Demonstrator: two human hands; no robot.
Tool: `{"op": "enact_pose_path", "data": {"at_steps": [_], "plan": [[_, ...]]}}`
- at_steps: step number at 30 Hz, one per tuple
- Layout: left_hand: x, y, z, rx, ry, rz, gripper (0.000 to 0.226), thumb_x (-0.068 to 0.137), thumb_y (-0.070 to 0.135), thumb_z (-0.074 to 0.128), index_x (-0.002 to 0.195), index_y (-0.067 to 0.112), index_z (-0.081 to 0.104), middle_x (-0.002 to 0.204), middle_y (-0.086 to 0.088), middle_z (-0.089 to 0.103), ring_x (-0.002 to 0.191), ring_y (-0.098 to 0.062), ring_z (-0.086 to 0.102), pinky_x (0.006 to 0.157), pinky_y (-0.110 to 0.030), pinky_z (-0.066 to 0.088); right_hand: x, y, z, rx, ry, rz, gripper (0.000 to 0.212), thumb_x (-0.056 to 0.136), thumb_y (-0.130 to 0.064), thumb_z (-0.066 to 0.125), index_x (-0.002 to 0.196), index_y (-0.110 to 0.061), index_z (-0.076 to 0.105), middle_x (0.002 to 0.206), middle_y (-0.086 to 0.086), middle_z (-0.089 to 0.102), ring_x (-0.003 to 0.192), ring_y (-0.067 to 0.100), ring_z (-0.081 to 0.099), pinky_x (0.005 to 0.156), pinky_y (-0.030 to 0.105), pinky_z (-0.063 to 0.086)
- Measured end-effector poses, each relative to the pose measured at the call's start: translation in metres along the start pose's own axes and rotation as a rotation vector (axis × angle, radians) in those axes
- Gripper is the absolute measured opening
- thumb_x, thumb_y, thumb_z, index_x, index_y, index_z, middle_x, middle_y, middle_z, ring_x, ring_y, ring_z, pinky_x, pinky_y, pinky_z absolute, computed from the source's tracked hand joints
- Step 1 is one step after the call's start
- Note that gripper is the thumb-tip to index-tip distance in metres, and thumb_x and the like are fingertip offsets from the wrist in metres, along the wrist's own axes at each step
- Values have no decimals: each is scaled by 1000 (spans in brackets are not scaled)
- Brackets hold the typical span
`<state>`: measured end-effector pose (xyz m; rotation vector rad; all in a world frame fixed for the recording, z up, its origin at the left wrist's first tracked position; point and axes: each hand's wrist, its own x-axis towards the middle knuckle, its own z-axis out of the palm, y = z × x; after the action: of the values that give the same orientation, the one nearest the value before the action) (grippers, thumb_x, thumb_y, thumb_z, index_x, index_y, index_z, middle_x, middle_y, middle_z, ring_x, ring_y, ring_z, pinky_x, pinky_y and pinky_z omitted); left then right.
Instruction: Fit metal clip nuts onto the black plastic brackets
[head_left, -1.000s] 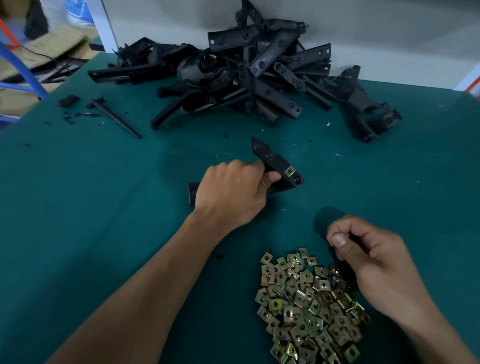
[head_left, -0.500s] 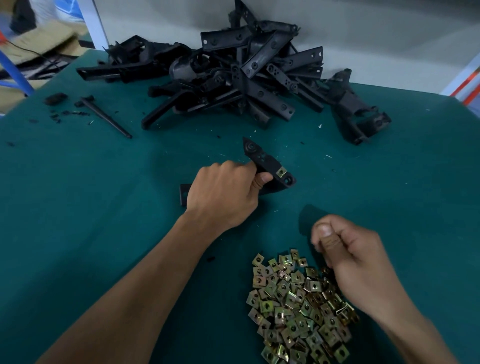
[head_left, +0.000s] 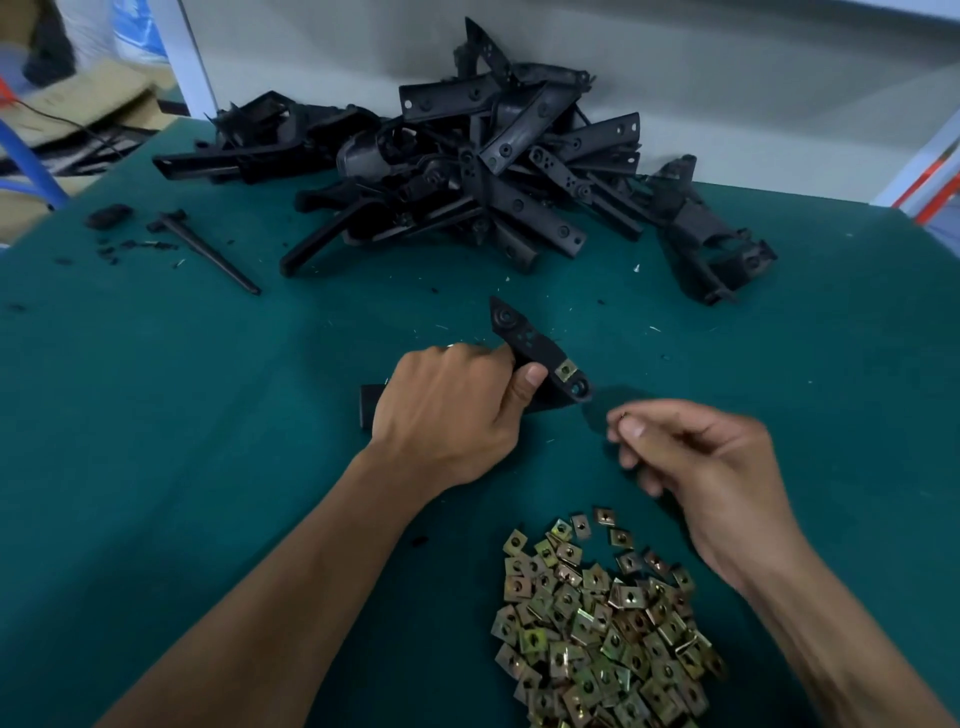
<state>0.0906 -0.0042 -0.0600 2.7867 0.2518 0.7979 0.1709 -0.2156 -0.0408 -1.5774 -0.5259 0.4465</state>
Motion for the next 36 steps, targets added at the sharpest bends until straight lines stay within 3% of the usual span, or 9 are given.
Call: {"op": "enact_pose_path", "data": {"at_steps": [2, 6, 10, 15, 20, 23, 25, 29, 36], "plan": [[0, 0, -2, -15, -8, 24, 43, 102, 52, 18, 66, 30, 18, 61, 5, 40, 48, -25, 32, 49, -32, 25, 19, -2, 4, 225, 85, 47, 14, 72, -9, 74, 84, -10, 81, 85, 14, 75, 73, 19, 67, 64, 22, 56], [-1, 0, -3, -6, -35, 46, 52, 101, 53, 20, 64, 21, 35, 59, 5, 40, 47, -25, 35, 48, -31, 26, 51, -4, 27, 437, 185, 36, 26, 73, -2, 75, 99, -1, 74, 81, 13, 74, 72, 17, 69, 66, 19, 54], [0, 1, -3, -8, -14, 81, 51, 102, 54, 24, 64, 22, 35, 58, 3, 44, 46, -27, 39, 47, -30, 25, 58, 1, 49, 518, 97, 9, 14, 72, -8, 80, 85, -8, 77, 82, 11, 75, 74, 18, 71, 65, 26, 57], [1, 3, 1, 43, 27, 120, 44, 102, 52, 31, 69, 23, 32, 58, -2, 57, 46, -30, 52, 47, -27, 24, 55, 2, 54, 526, 32, -3, 7, 74, -8, 80, 80, -9, 75, 80, 11, 74, 74, 21, 70, 64, 29, 58], [0, 3, 1, 45, 29, 129, 41, 101, 47, 40, 69, 22, 34, 59, 0, 59, 47, -30, 53, 48, -26, 23, 52, 4, 54, 362, 106, -124, 11, 77, -5, 80, 77, -15, 77, 77, 9, 73, 74, 23, 68, 77, 41, 58], [0, 4, -1, 28, -13, 119, 45, 101, 51, 36, 67, 22, 42, 63, 0, 61, 51, -30, 56, 48, -28, 25, 51, 3, 51, 192, 122, -271, 14, 79, -9, 80, 75, -22, 77, 78, 0, 75, 77, 17, 70, 75, 30, 57], [0, 6, -2, 10, -25, 104, 42, 100, 51, 34, 68, 24, 36, 64, 1, 61, 52, -29, 56, 50, -28, 24, 49, 2, 50, 137, 102, -333, 12, 81, -17, 78, 74, -27, 76, 81, -4, 75, 79, 13, 70, 75, 25, 54], [1, 7, -3, 11, -49, 78, 41, 97, 50, 31, 66, 24, 35, 68, -3, 62, 57, -32, 57, 53, -29, 26, 47, 6, 56, 78, 113, -336, 10, 84, -28, 74, 75, -28, 72, 76, -1, 71, 70, 17, 63, 65, 32, 52], [2, 4, 0, 6, -73, 49, 39, 100, 47, 36, 69, 22, 39, 74, -6, 64, 65, -34, 58, 55, -33, 29, 46, 9, 60, 181, 91, -311, 7, 84, -25, 73, 78, -29, 72, 86, 0, 73, 82, 19, 67, 76, 40, 57]]}}
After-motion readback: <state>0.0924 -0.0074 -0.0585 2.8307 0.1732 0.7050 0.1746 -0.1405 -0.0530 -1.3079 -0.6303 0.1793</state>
